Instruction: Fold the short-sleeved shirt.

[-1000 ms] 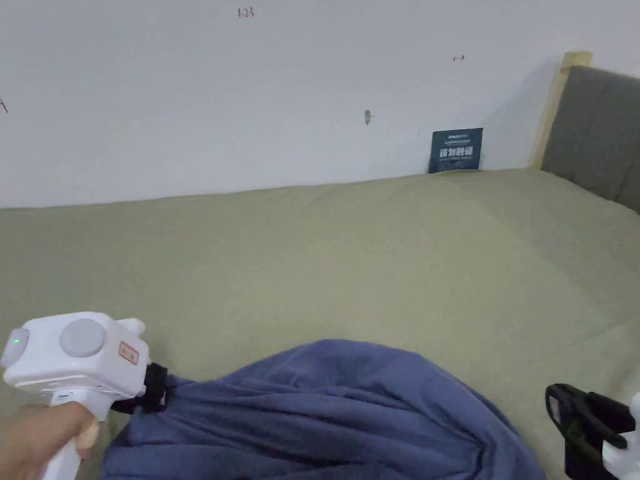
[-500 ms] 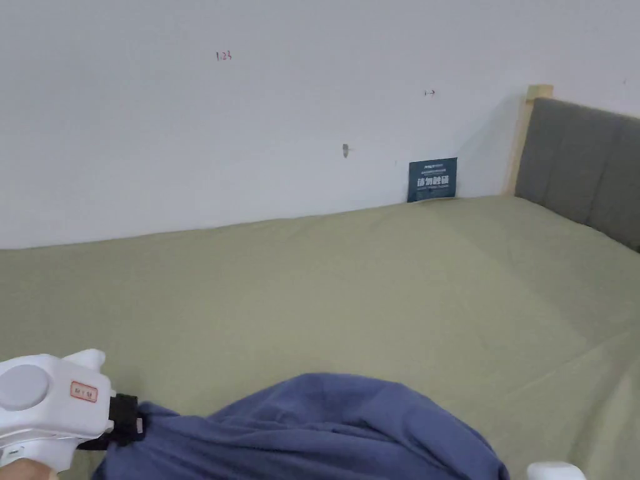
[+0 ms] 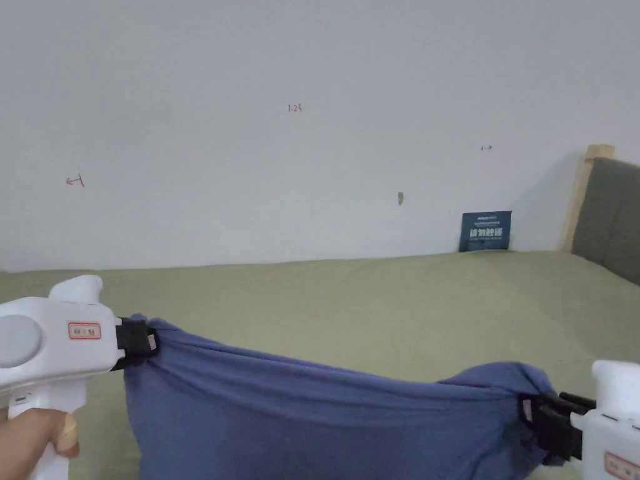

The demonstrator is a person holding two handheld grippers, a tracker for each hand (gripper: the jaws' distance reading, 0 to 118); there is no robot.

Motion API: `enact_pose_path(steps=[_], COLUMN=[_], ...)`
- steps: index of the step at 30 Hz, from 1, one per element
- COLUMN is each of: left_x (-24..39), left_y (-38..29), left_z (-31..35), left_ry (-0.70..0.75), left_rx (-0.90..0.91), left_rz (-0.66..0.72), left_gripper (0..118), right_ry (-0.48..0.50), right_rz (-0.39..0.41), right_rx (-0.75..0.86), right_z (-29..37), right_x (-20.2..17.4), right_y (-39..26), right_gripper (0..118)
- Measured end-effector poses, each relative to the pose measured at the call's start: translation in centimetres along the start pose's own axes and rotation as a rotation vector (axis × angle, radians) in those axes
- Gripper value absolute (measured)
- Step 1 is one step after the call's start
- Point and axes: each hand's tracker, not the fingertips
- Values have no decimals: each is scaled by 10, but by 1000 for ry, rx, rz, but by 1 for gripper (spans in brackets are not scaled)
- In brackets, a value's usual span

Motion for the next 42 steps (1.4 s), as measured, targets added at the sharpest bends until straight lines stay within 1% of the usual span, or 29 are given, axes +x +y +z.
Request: enact_pose_path(steps=[1, 4, 6, 7, 9, 12, 14, 18, 21, 24, 27, 31, 33, 36, 37, 40, 42], left_x=[0, 0, 1, 2, 7, 12, 16, 23, 30, 31, 28, 15, 9, -6, -9, -21, -24], left_y=[1, 13, 20, 25, 33, 46, 58, 84, 93, 87, 62, 17, -7, -43, -59, -99, -128], left_z=[8, 29, 40, 43, 50, 59, 65, 65, 63, 58, 50, 33, 25, 17, 18, 21, 29], left_ry=[29, 35, 35, 54, 134, 102, 101, 97, 104, 86, 84, 89, 114, 111, 104, 91, 93], left_rx=[19, 120, 142, 146, 212, 297, 336, 341, 378, 393, 366, 288, 238, 149, 137, 103, 61], left_rz=[11, 31, 26, 19, -15, 20, 26, 11, -49, -70, -67, -85, -103, -48, -26, -27, -39], left_gripper=[8, 8, 8, 8, 8, 8, 8, 8, 8, 8, 8, 8, 8, 8, 8, 8, 8], right_ry=[12, 29, 26, 32, 43, 34, 30, 22, -5, -19, -32, -46, -27, -44, -47, -40, -38], right_rz=[15, 40, 53, 48, 56, 111, 126, 91, 72, 34, 6, 32, 3, -7, -12, -37, -34], right_rx=[16, 67, 88, 93, 114, 175, 204, 226, 240, 241, 198, 141, 90, 17, -3, -48, -68], right_z=[-2, -12, -20, -23, -31, -38, -42, -55, -64, -72, -78, -84, -85, -84, -86, -72, -59], right_x=[0, -10, -12, -14, -18, -30, -36, -37, -35, -30, -24, -12, -3, 8, 17, 30, 35], right_y=[13, 55, 79, 89, 111, 140, 155, 182, 189, 180, 154, 105, 78, 39, 27, -5, -23], right_gripper=[10, 10, 10, 10, 10, 10, 10, 10, 10, 10, 10, 10, 10, 10, 10, 10, 10])
